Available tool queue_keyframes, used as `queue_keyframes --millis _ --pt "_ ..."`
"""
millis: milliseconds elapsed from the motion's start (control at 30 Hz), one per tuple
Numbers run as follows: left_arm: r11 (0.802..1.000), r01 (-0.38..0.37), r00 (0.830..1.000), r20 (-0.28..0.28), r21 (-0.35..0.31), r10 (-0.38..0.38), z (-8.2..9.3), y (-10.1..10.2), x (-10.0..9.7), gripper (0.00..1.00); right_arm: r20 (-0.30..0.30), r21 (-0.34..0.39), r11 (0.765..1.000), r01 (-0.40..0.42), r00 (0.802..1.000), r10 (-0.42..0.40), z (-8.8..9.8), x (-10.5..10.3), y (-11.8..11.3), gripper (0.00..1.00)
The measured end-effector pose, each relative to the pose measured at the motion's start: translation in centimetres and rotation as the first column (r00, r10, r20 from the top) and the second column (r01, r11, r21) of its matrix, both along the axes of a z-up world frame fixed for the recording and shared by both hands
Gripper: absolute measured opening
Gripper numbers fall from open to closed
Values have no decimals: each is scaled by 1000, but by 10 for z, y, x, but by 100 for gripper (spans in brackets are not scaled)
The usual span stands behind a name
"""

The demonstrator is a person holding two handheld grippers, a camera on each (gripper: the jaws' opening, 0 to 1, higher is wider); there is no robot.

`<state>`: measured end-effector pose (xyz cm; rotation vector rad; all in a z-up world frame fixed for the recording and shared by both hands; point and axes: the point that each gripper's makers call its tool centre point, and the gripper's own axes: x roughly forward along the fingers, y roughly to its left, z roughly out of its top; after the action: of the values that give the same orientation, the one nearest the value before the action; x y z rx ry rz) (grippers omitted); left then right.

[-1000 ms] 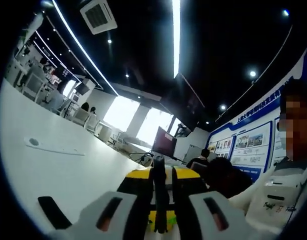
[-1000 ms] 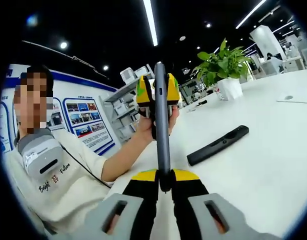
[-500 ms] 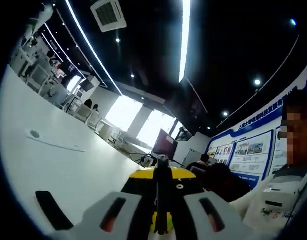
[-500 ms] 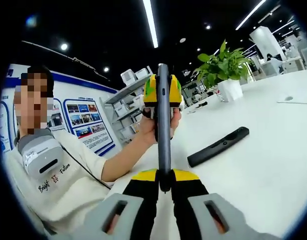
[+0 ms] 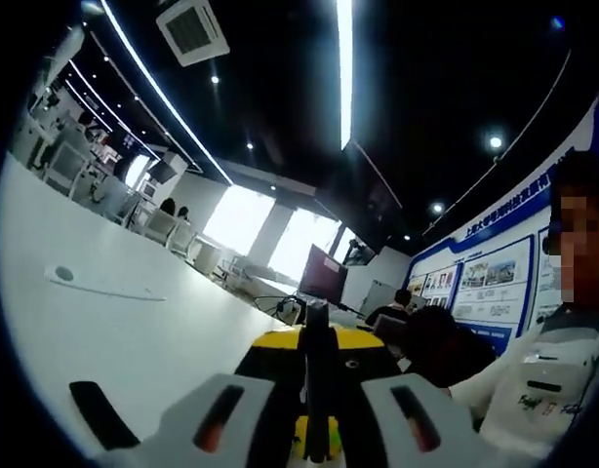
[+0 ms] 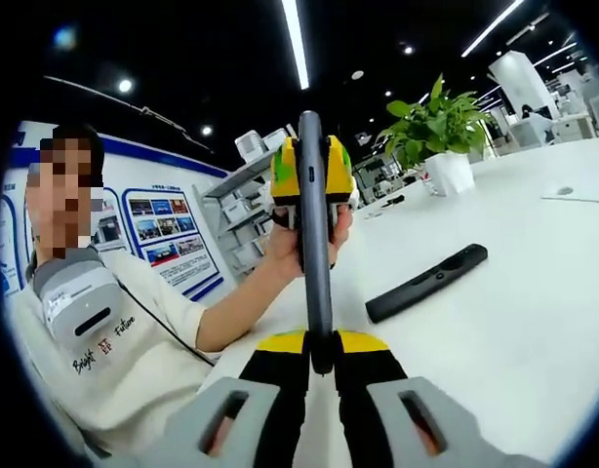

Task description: Pflip the remote and laser pointer to the front side, press the buttons, and align them neatly on the table

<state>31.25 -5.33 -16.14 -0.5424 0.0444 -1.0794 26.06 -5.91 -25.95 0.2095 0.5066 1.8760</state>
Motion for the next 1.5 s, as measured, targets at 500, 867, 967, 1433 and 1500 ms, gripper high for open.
queue_keyframes --millis 500,867,967,1433,1500 --pt "999 36 998 -54 -29 -37 -3 -4 -1 12 -28 24 1000 1 1000 0 6 0 -2 12" --pt "999 36 998 -46 -28 -37 -2 -7 -4 12 -46 42 999 -5 999 6 8 -1 -3 12" --pt "999 31 998 -50 -31 -32 -1 -3 0 12 -55 50 999 -5 998 7 9 1 -4 12" --pt "1000 -5 996 -94 -13 4 -5 0 3 9 -52 42 999 15 999 -13 8 6 -3 12" --pt "1000 -7 992 -123 -19 4 -8 2 5 8 -54 36 999 10 999 -8 7 5 -2 12"
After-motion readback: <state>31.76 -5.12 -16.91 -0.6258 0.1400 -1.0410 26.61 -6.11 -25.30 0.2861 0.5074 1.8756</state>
